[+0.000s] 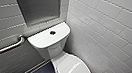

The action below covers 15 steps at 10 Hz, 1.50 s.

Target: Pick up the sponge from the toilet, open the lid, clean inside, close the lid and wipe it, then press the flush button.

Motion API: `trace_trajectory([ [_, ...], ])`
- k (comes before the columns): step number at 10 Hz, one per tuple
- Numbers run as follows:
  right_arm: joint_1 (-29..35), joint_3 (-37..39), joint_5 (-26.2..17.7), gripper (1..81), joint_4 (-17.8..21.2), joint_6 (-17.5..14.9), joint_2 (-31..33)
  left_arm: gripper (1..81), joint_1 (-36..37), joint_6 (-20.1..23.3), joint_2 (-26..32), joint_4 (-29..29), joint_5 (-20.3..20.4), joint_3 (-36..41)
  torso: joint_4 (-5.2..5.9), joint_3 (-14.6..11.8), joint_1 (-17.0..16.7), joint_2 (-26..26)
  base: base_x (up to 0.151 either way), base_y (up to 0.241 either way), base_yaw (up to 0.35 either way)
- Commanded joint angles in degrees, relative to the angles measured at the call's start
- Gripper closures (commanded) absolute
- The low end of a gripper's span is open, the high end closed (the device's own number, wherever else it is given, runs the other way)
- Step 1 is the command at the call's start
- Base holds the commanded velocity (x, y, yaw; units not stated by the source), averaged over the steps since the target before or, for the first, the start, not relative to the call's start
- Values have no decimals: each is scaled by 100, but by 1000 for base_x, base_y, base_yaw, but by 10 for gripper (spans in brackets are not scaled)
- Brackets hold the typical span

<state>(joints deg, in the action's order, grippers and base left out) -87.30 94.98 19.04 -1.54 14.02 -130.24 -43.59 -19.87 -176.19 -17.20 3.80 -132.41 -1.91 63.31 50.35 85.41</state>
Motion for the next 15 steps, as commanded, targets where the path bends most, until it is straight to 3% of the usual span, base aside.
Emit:
trace_trajectory([
  [1,-30,-121,-331,811,-128,13,224,10,470,-34,-224,6,-72,-189,0,0,0,0,0,0,0],
  [5,-21,-191,-322,811,-136,13,216,10,654,-219,163,15,42,708,0,0,-5,0,0,0,0],
  [10,-20,-200,-322,811,-136,13,163,10,698,-228,119,15,42,664,0,2,0,-2,0,0,0],
  [13,-21,-209,-322,811,-136,13,145,10,672,-228,-214,50,15,-3,0,2,0,-2,0,0,0],
  [15,-30,-226,-322,811,-136,13,163,10,786,-333,-84,15,33,451,0,2,0,-2,0,0,0],
])
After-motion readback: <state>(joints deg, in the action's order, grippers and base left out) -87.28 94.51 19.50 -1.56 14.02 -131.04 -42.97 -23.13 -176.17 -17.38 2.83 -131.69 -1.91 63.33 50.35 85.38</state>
